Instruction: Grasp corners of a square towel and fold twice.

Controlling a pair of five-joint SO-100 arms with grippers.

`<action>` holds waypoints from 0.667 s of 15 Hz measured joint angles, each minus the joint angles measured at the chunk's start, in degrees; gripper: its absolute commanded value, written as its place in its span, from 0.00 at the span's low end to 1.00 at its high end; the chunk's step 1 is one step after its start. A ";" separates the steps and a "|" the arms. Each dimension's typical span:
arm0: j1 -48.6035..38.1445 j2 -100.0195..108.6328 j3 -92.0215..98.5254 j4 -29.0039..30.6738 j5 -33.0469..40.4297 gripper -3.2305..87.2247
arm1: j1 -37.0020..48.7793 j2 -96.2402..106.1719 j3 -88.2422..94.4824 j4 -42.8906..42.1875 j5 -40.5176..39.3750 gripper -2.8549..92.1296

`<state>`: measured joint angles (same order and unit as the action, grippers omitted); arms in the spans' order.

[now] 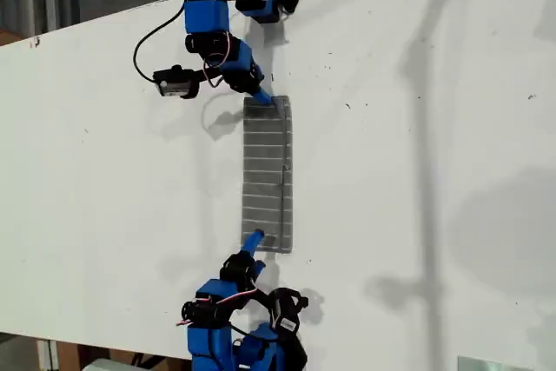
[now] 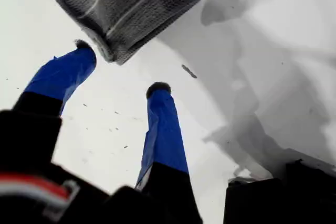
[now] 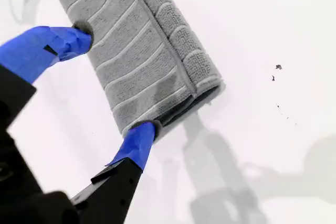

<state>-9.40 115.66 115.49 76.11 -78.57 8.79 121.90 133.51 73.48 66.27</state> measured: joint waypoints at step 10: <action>-0.97 5.45 4.66 -1.23 0.00 0.34 | 4.48 -13.27 1.32 -14.24 -3.08 0.32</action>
<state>-10.37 121.11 120.15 74.88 -78.57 13.27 108.63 134.82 59.24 63.19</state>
